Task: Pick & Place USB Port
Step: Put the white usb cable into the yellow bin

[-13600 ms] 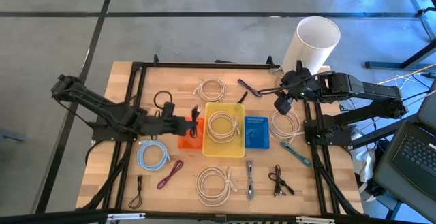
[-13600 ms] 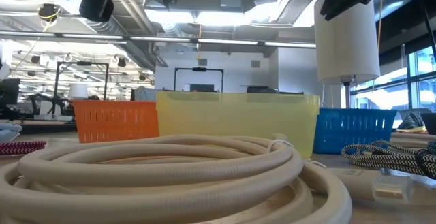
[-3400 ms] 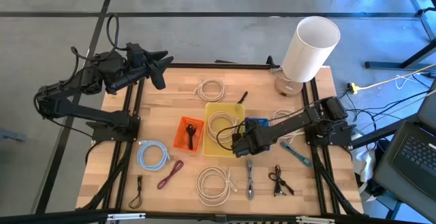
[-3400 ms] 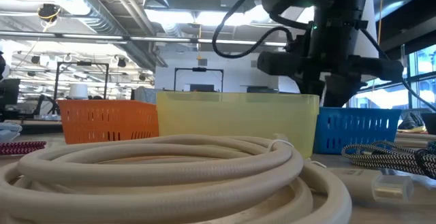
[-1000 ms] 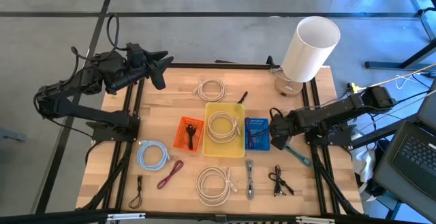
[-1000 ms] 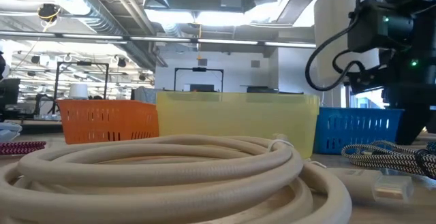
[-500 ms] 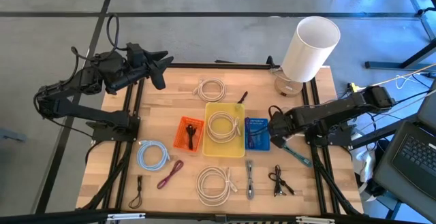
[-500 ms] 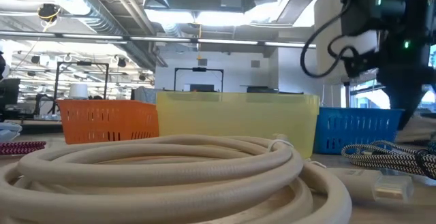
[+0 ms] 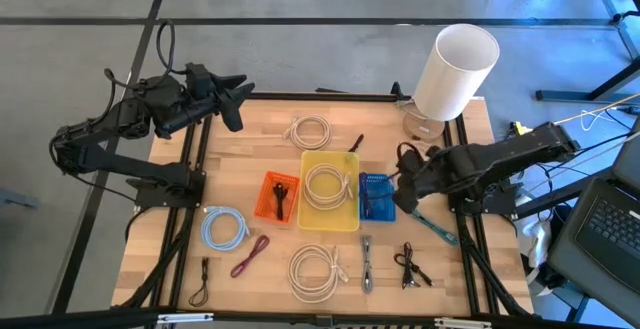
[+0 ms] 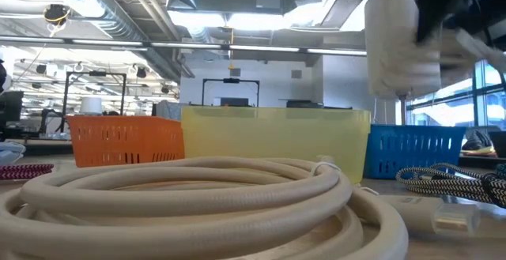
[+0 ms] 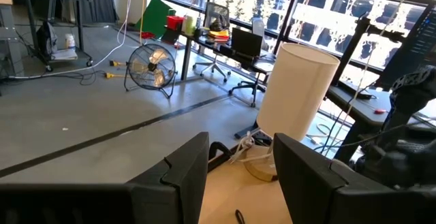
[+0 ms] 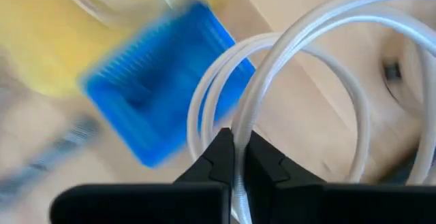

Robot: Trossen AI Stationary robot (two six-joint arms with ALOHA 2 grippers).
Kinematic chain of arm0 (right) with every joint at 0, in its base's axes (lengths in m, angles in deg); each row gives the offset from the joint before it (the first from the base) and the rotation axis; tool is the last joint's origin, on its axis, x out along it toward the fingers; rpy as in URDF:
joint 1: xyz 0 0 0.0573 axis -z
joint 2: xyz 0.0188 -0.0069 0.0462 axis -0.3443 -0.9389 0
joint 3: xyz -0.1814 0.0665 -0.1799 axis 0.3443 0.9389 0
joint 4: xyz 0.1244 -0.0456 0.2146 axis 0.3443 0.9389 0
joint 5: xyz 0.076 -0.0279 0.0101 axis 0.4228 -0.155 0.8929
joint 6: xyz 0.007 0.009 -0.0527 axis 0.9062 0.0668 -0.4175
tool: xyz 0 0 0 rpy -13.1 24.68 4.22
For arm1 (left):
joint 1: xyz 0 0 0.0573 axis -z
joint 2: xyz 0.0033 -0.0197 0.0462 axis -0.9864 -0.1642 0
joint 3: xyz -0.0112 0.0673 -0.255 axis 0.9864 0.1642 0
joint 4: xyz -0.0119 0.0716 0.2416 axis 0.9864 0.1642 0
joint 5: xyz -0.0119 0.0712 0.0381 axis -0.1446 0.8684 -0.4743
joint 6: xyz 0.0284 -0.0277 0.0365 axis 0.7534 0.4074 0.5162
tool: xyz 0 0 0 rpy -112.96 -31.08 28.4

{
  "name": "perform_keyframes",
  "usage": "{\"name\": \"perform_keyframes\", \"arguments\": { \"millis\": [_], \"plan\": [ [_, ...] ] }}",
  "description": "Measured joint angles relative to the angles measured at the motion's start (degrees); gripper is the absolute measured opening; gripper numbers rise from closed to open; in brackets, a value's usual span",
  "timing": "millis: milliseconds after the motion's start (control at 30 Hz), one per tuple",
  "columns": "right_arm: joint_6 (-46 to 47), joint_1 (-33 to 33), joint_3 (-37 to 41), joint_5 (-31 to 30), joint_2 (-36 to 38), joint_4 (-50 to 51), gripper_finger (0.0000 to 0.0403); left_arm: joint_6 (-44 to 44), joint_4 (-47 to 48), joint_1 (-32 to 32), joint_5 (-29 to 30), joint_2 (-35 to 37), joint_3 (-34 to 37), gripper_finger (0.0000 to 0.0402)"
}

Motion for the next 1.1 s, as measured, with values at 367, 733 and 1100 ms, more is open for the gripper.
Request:
{"name": "perform_keyframes", "arguments": {
  "millis": [367, 733, 1100],
  "plan": [
    [-15.65, 3.14, -13.87, -9.33, -2.12, -17.81, 0.0014, 0.00, 0.00, -0.02, 0.00, 0.00, -0.02, 0.0158],
    [-35.73, 11.80, -23.95, 6.90, -16.62, -23.98, 0.0014, 0.00, -0.02, -0.01, 0.01, 0.00, 0.00, 0.0158],
    [-42.25, 15.32, -24.68, 18.97, -30.84, -21.69, 0.0014, 0.00, -0.01, 0.00, 0.00, 0.00, -0.01, 0.0158]
  ]
}}
